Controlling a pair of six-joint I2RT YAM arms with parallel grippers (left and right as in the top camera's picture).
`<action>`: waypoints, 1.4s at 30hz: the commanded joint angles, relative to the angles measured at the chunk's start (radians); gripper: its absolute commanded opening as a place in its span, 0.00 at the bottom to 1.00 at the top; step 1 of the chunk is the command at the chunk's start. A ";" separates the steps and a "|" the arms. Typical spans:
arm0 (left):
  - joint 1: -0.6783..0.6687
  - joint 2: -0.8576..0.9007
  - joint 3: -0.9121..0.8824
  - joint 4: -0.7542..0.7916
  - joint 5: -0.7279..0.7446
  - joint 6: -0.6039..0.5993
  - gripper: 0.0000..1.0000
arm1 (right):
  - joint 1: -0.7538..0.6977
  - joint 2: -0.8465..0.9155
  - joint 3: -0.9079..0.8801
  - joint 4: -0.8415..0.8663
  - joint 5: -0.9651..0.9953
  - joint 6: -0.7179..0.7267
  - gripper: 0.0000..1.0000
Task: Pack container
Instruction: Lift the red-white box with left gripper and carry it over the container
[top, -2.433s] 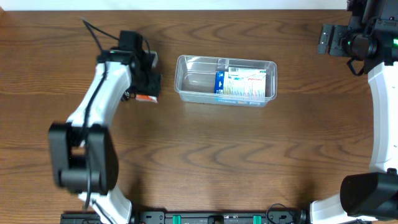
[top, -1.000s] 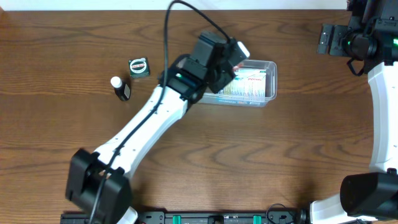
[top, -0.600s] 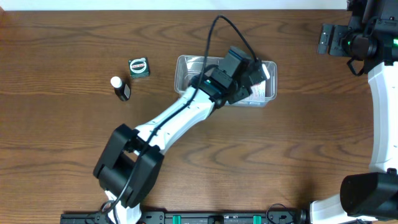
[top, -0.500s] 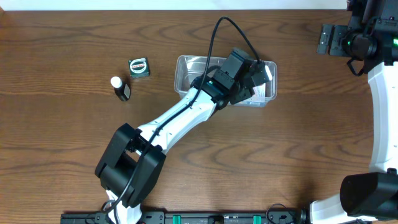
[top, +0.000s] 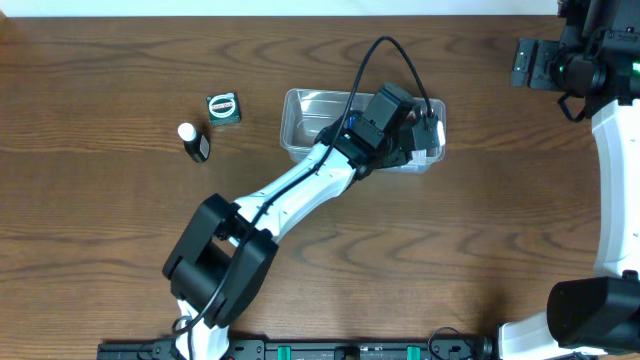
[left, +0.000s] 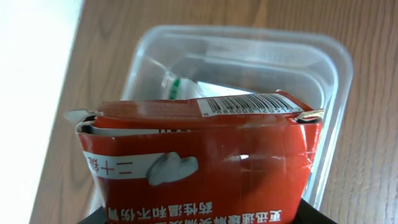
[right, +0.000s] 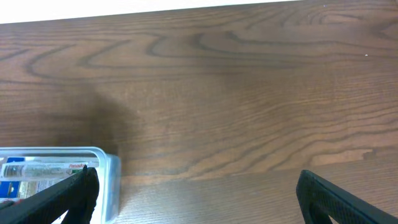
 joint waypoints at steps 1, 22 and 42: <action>-0.005 0.037 0.014 -0.002 0.024 0.069 0.53 | -0.004 0.002 0.005 -0.001 0.006 0.014 0.99; -0.019 0.040 0.014 0.050 0.024 0.069 0.72 | -0.004 0.002 0.005 -0.001 0.007 0.014 0.99; -0.036 0.002 0.014 0.050 -0.018 0.068 0.82 | -0.004 0.002 0.005 -0.001 0.007 0.014 0.99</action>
